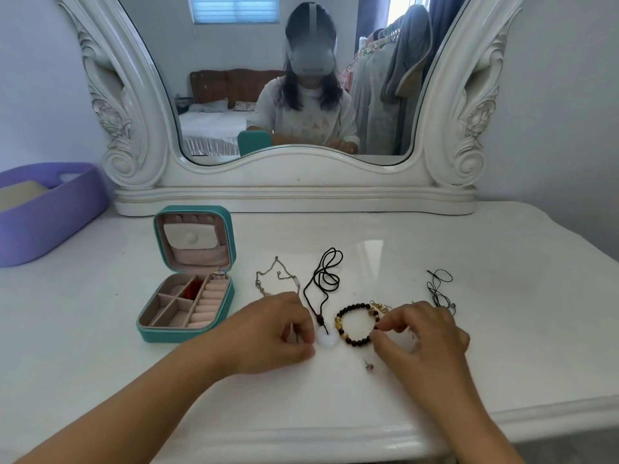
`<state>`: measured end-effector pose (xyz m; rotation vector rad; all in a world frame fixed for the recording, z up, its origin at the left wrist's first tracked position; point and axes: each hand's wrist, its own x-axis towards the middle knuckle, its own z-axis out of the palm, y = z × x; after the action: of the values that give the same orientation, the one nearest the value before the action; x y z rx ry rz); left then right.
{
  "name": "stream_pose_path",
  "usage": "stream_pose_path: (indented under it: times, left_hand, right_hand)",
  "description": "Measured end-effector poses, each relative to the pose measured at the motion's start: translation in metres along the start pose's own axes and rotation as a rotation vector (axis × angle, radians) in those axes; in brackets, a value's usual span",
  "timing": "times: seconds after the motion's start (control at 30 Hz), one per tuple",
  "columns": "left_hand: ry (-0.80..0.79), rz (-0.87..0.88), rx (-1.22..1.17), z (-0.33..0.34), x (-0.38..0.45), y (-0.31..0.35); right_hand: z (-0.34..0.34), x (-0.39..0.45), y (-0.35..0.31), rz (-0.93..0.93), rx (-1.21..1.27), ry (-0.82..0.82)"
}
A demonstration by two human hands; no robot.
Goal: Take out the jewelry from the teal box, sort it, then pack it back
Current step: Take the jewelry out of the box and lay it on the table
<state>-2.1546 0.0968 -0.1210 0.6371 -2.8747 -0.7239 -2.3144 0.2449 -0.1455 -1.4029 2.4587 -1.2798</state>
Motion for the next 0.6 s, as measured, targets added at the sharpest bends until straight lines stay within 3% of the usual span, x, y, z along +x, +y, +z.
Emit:
stream_pose_path:
  times: [0.1,0.33,0.47,0.6]
  left_hand:
    - [0.011,-0.012,-0.024,0.000,-0.002,-0.004]
    - [0.267,0.083,-0.052,0.012,0.016,0.017]
    - [0.186,0.253,0.017,0.028,0.031,0.033]
    - [0.139,0.202,0.133,0.038,0.038,0.033]
  right_hand:
    - [-0.013,0.005,0.010,0.030,0.028,0.014]
    - [-0.039,0.026,0.039,0.114,0.056,0.071]
    - [-0.040,0.033,0.044,0.050,0.020,-0.043]
    - [-0.031,0.039,0.044,-0.063,-0.100,-0.155]
